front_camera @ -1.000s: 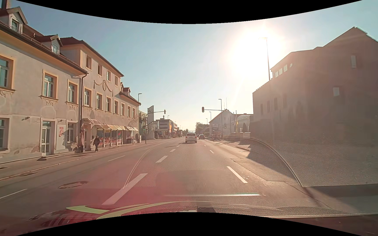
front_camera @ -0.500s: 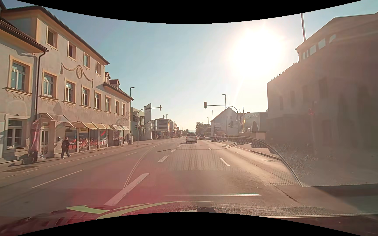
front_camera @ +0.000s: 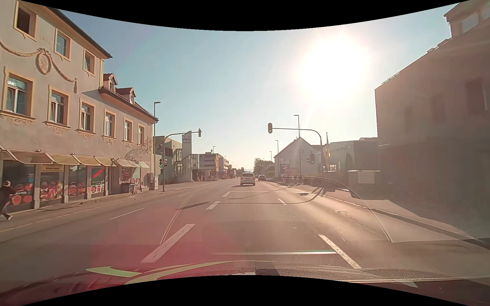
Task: Follow the waypoints while adhering to traffic rules and regulations
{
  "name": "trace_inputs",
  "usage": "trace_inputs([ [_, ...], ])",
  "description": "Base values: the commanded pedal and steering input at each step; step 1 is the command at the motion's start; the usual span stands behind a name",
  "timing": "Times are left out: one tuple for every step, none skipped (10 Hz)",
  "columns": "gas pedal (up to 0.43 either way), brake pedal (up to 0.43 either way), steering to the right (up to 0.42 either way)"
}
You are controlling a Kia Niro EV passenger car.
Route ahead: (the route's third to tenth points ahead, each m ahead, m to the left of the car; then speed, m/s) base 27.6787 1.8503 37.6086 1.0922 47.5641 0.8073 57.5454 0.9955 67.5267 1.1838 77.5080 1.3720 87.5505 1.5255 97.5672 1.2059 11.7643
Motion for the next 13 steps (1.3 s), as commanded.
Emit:
trace_inputs([
  [0.079,0.000,0.000],
  [0.079,0.000,-0.001],
  [0.079,0.000,-0.001],
  [0.079,0.000,0.000],
  [0.067,0.000,-0.001],
  [0.059,0.000,0.000],
  [0.059,0.000,0.000],
  [0.059,0.000,-0.001],
  [0.047,0.000,0.000],
  [0.039,0.000,-0.001],
  [0.028,0.000,-0.002],
  [0.028,0.000,-0.002],
  [0.028,0.000,-0.002],
])
